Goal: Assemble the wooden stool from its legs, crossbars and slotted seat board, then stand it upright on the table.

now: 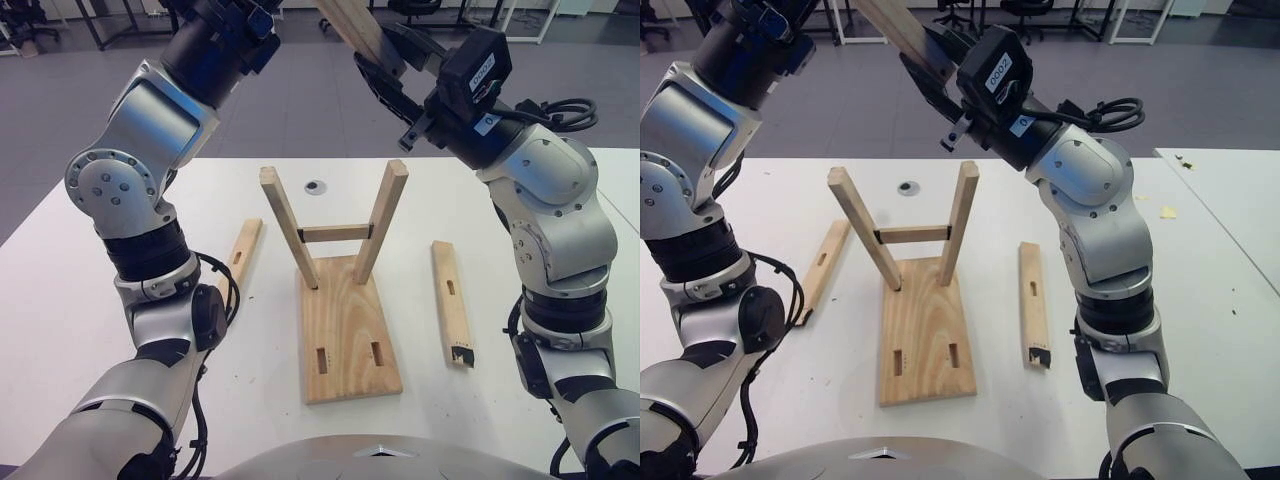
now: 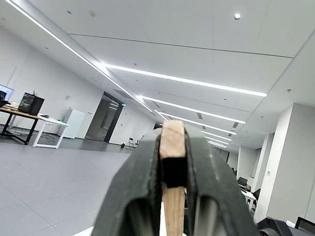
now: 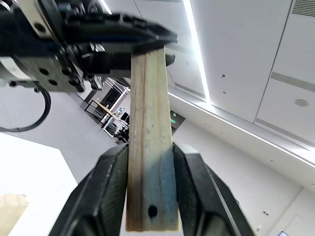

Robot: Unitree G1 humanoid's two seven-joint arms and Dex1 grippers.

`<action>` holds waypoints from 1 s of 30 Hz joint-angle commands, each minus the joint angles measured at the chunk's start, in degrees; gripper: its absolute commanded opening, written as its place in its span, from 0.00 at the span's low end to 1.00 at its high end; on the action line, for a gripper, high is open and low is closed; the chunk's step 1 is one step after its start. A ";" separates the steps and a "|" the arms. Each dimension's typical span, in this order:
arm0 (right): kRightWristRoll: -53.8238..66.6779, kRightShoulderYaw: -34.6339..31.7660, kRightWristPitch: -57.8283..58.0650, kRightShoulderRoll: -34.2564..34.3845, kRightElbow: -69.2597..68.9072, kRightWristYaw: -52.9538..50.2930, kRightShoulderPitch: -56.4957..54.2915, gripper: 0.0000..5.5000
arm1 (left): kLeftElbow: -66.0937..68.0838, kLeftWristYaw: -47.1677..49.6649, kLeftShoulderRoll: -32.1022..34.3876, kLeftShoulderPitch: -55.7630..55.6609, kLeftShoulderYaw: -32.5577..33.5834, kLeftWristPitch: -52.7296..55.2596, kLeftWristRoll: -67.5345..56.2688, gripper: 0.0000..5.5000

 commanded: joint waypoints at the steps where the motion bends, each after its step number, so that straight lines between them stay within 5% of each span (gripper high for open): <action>1: 0.12 0.08 1.02 0.29 -0.46 0.06 0.01 0.24 | -1.31 0.54 0.16 0.62 -1.34 -0.97 0.97 0.08; 6: -0.77 0.92 2.27 -0.65 -0.60 0.37 0.50 0.43 | -1.54 1.63 0.88 0.54 -1.13 -1.55 0.25 0.07; 9: -3.23 1.87 2.91 -2.52 0.00 0.61 2.07 0.55 | 1.03 1.65 6.93 1.39 2.66 -2.28 3.11 0.07; 16: -4.79 -9.53 5.23 -4.25 1.45 -5.68 5.16 0.55 | 4.79 -2.34 17.89 21.64 9.89 -4.13 15.11 0.07; 22: -10.65 -15.91 3.81 -3.30 7.80 -14.27 18.31 0.55 | 6.57 -9.67 13.88 40.87 6.53 -13.11 28.57 0.07; 30: -13.38 -12.98 -3.37 0.99 13.75 -16.89 29.54 0.55 | 10.13 -12.41 6.29 44.33 5.56 -19.73 32.89 0.07</action>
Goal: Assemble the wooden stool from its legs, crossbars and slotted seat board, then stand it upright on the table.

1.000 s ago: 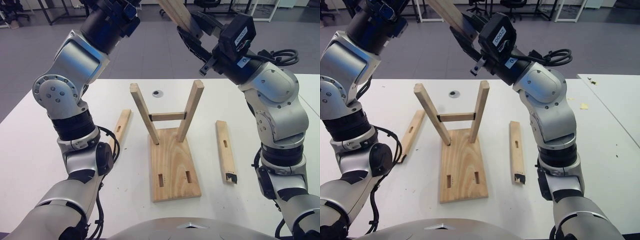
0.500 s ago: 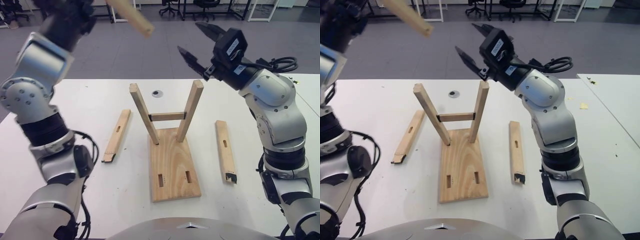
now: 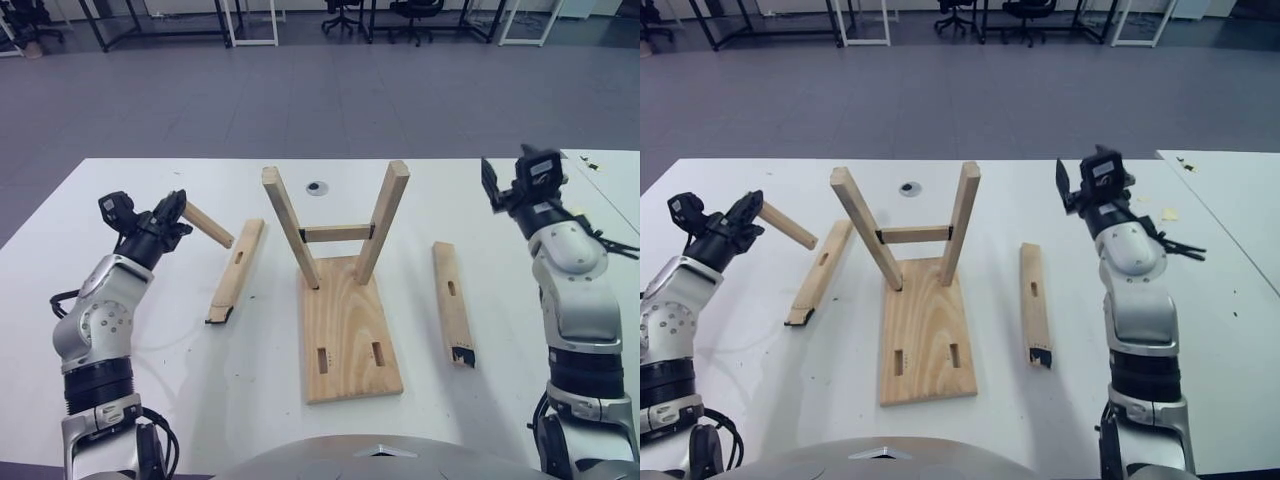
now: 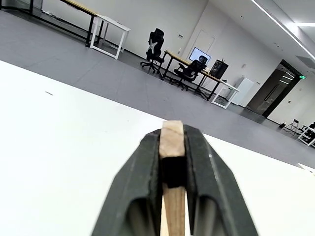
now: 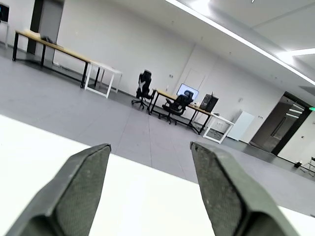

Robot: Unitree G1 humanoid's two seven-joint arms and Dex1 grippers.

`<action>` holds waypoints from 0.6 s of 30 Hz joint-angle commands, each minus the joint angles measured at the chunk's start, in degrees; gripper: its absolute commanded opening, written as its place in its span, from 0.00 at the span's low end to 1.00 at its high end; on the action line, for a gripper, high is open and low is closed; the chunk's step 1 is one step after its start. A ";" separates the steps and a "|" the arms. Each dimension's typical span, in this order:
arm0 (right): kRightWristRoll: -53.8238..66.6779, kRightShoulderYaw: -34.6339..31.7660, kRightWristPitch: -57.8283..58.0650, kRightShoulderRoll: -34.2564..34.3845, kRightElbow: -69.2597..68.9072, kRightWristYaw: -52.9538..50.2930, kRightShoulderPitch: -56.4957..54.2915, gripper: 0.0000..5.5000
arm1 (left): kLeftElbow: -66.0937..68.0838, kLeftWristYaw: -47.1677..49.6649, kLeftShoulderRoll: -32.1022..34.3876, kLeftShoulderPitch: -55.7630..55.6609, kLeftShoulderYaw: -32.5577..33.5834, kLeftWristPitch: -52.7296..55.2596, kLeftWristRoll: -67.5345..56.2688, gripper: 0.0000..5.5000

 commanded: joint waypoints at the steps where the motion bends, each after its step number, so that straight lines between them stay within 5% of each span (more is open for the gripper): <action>1: -0.66 0.79 -2.34 1.04 1.85 -0.42 2.15 0.55 | 0.21 -0.07 -1.97 1.72 -0.05 -1.21 1.47 0.07; 18: -1.48 2.06 -4.49 2.68 4.26 -0.93 3.13 0.55 | -0.52 3.15 -5.17 1.92 0.43 -2.33 3.61 0.07</action>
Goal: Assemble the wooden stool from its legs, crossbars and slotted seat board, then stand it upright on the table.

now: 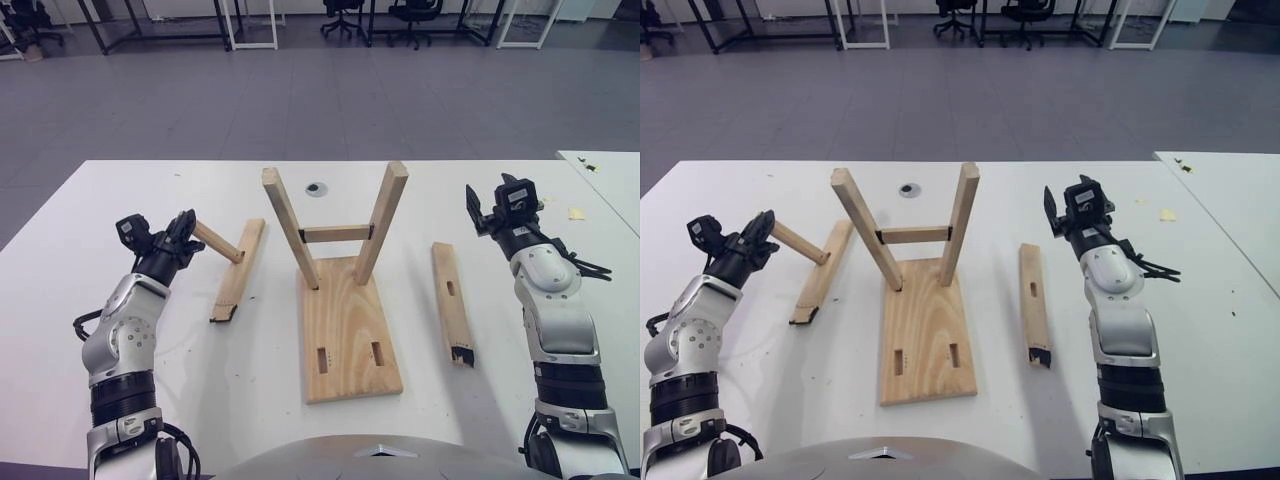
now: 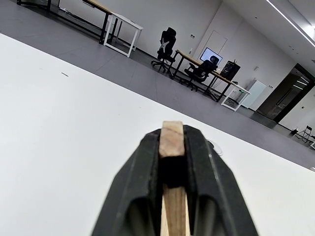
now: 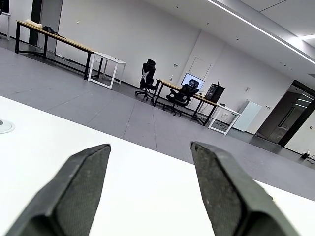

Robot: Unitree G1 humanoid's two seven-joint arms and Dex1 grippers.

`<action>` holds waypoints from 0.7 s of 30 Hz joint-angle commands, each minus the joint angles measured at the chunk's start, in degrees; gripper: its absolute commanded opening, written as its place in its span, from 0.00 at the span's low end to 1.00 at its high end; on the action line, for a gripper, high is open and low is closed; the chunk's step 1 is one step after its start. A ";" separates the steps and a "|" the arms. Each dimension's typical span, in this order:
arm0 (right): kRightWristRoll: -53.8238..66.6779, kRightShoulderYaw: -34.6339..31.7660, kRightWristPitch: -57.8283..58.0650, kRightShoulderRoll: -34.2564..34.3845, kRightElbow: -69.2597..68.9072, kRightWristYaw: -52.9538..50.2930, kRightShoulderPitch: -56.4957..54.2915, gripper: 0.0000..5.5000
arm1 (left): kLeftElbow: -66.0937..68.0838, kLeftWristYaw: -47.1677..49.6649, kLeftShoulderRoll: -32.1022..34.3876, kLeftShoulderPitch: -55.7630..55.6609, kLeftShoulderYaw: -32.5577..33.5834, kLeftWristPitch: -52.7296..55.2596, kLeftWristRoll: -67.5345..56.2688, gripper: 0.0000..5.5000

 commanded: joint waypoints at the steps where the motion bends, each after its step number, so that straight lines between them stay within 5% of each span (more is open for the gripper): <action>1: -0.69 0.98 -0.39 0.60 0.06 -0.30 0.44 0.55 | -1.87 2.00 -0.51 -1.51 1.04 2.21 -1.37 0.07; 21: -0.51 1.32 -0.40 1.04 0.81 -0.39 1.26 0.55 | 0.83 1.24 -0.96 -0.69 -0.24 1.07 2.92 0.07</action>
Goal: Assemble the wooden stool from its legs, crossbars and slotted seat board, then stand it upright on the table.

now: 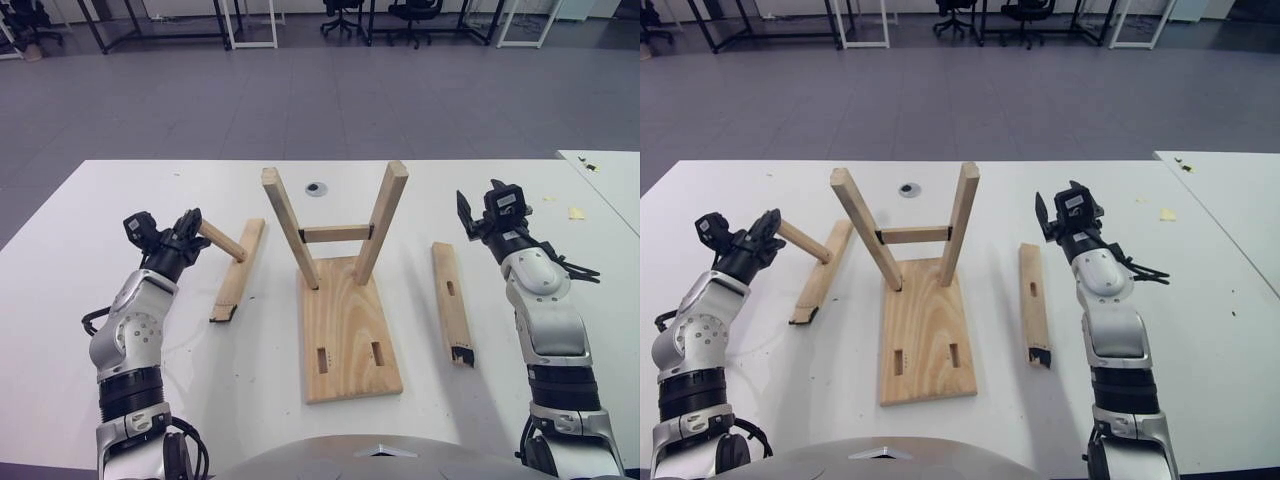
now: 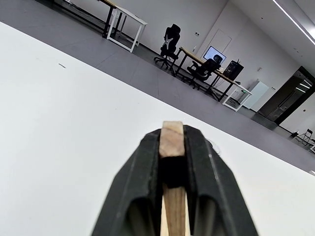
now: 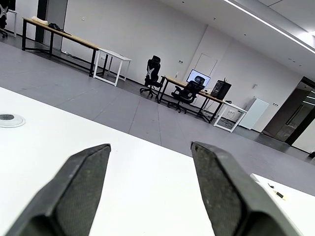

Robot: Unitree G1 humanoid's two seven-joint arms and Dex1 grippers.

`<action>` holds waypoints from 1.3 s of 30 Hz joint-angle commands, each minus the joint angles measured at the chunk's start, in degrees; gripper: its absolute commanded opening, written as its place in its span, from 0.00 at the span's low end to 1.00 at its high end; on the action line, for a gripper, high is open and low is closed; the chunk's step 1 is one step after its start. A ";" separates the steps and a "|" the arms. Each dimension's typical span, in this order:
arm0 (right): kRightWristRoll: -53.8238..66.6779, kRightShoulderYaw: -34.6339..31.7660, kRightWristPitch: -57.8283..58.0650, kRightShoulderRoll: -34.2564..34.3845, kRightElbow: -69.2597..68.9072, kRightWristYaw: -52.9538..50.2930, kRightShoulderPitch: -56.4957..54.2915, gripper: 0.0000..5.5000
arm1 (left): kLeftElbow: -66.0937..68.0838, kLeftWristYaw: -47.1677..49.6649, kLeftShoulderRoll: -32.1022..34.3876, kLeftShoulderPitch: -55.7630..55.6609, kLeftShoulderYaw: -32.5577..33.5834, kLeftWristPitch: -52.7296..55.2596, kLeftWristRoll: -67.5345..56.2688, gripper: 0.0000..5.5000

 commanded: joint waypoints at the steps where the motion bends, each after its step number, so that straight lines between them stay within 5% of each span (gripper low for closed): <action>1: -0.28 -0.28 -0.37 0.12 0.51 -0.24 0.69 0.55 | 1.76 -1.11 1.13 0.53 0.12 -1.10 2.01 0.07; 26: -4.10 1.04 -1.15 -0.57 1.78 -0.13 1.05 0.55 | 5.59 0.28 0.48 11.84 -18.66 -4.79 21.83 0.07; 39: -5.13 2.64 -1.87 -0.61 2.33 -0.28 0.55 0.55 | -0.74 3.73 -0.36 10.31 -17.80 -6.11 22.09 0.07</action>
